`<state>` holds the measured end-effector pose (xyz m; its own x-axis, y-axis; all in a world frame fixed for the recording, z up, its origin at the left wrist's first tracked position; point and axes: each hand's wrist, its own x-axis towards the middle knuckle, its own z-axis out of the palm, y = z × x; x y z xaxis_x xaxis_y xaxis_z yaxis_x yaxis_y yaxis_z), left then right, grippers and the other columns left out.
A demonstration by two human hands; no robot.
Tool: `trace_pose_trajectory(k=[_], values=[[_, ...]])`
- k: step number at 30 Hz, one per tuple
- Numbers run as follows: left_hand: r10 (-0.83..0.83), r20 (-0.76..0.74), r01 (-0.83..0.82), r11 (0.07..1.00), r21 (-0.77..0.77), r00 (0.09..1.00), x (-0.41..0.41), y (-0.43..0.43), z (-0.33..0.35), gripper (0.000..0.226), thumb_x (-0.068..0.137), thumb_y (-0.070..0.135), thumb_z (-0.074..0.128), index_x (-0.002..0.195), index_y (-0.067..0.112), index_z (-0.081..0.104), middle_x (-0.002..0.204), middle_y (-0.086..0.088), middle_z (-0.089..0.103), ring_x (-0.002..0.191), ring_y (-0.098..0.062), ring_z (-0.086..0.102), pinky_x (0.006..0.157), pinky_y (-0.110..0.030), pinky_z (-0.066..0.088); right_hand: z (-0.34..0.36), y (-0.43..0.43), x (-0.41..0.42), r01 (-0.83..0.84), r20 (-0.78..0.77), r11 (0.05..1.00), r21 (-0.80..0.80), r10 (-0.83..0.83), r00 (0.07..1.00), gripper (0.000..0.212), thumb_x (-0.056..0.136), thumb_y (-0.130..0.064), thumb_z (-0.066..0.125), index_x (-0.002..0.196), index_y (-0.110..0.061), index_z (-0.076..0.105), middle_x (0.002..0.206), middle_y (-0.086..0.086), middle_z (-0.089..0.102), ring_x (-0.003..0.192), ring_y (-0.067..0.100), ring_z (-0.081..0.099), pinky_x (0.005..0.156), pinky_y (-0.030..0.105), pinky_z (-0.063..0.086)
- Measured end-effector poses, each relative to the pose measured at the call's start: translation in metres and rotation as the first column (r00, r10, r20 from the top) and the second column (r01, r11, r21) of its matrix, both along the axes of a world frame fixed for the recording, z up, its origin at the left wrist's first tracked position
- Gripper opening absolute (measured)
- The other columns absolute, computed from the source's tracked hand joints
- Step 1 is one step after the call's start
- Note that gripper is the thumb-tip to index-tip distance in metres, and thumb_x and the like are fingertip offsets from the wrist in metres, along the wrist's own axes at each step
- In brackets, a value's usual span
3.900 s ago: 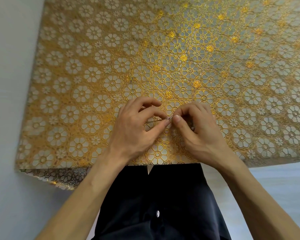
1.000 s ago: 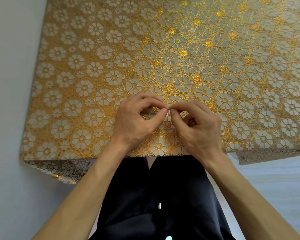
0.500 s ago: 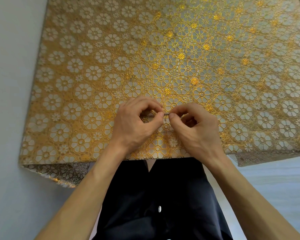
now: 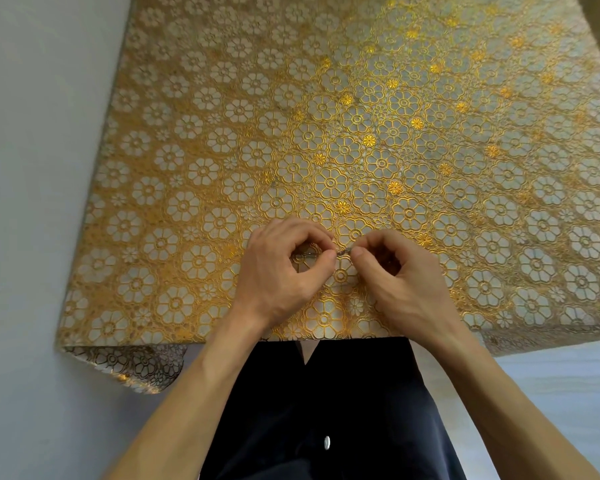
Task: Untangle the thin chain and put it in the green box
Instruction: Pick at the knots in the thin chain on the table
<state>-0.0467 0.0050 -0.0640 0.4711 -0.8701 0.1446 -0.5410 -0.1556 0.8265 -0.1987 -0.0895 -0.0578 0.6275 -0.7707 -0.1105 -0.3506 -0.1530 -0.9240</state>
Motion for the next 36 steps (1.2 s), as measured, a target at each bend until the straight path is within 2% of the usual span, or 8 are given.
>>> trace_pose_trajectory(k=[5,12,16,20,26,29,32,36], values=[[-0.001,0.015,0.001,1.000,-0.010,1.000,0.0005,0.0008,0.0010,0.013,0.083,0.043,0.068,0.093,0.038,0.075,0.103,0.018,0.069,0.105,-0.008,0.063,0.092,-0.048,0.045,0.0012,0.0000,-0.0003,-0.050,-0.015,0.995,-0.091,0.049,0.999,0.008,0.094,-0.021,0.067,0.087,-0.024,0.068,0.068,-0.013,0.060,0.061,0.008,0.053,0.058,0.016,0.038],[0.029,0.024,-0.029,0.999,-0.026,0.999,0.0001,-0.0010,-0.0015,0.012,0.081,0.041,0.072,0.086,0.032,0.078,0.101,0.018,0.069,0.102,-0.006,0.063,0.092,-0.045,0.046,0.0004,0.0021,0.0024,-0.027,-0.003,0.992,-0.125,0.027,1.000,0.005,0.093,-0.019,0.069,0.089,-0.022,0.069,0.075,-0.011,0.065,0.066,0.014,0.060,0.059,0.026,0.048],[0.028,0.039,-0.027,0.999,-0.024,0.999,-0.0004,-0.0012,-0.0028,0.011,0.080,0.040,0.072,0.085,0.031,0.077,0.100,0.018,0.068,0.102,-0.005,0.063,0.090,-0.046,0.048,-0.0006,0.0046,0.0034,-0.020,-0.051,0.954,-0.298,0.005,0.999,0.005,0.091,-0.026,0.064,0.089,-0.022,0.066,0.084,-0.014,0.063,0.072,0.013,0.060,0.063,0.021,0.046],[0.020,0.082,-0.020,1.000,-0.010,0.996,-0.0007,-0.0010,-0.0031,0.012,0.080,0.042,0.070,0.085,0.033,0.076,0.101,0.019,0.068,0.101,-0.003,0.061,0.091,-0.043,0.046,-0.0011,0.0054,0.0041,-0.005,-0.039,0.946,-0.323,-0.008,0.999,0.005,0.090,-0.027,0.063,0.090,-0.022,0.065,0.087,-0.015,0.062,0.070,0.012,0.060,0.062,0.016,0.042],[0.036,0.064,-0.036,0.999,-0.002,0.997,-0.0012,-0.0006,-0.0005,0.009,0.080,0.041,0.067,0.082,0.033,0.072,0.100,0.020,0.068,0.102,-0.001,0.060,0.094,-0.034,0.042,-0.0048,0.0034,-0.0011,-0.058,-0.044,0.914,-0.401,0.044,0.998,0.003,0.091,-0.018,0.070,0.090,-0.019,0.068,0.088,-0.010,0.062,0.065,0.011,0.060,0.060,0.032,0.051],[0.026,0.076,-0.026,1.000,0.008,0.997,-0.0009,-0.0007,-0.0012,0.009,0.079,0.041,0.067,0.081,0.033,0.071,0.100,0.020,0.068,0.101,-0.001,0.060,0.093,-0.033,0.041,-0.0049,0.0026,-0.0029,-0.079,-0.060,0.895,-0.439,0.059,0.996,0.003,0.091,-0.020,0.071,0.090,-0.019,0.068,0.087,-0.011,0.062,0.065,0.010,0.059,0.059,0.034,0.051],[0.022,0.084,-0.024,1.000,0.012,0.996,-0.0020,-0.0006,-0.0007,0.009,0.079,0.041,0.066,0.081,0.034,0.070,0.100,0.020,0.068,0.100,0.000,0.059,0.093,-0.030,0.040,-0.0027,0.0039,-0.0030,-0.057,-0.043,0.898,-0.437,0.043,0.998,0.004,0.089,-0.023,0.069,0.087,-0.020,0.068,0.085,-0.012,0.062,0.063,0.010,0.059,0.058,0.031,0.051],[0.040,0.020,-0.041,0.999,0.003,0.999,-0.0011,-0.0008,0.0006,0.011,0.079,0.040,0.064,0.081,0.031,0.069,0.098,0.019,0.070,0.100,-0.004,0.062,0.093,-0.036,0.044,0.0001,0.0061,-0.0037,0.043,0.022,0.930,-0.365,-0.037,0.999,0.007,0.086,-0.014,0.071,0.082,-0.019,0.069,0.082,-0.013,0.065,0.065,0.012,0.060,0.060,0.012,0.042]])
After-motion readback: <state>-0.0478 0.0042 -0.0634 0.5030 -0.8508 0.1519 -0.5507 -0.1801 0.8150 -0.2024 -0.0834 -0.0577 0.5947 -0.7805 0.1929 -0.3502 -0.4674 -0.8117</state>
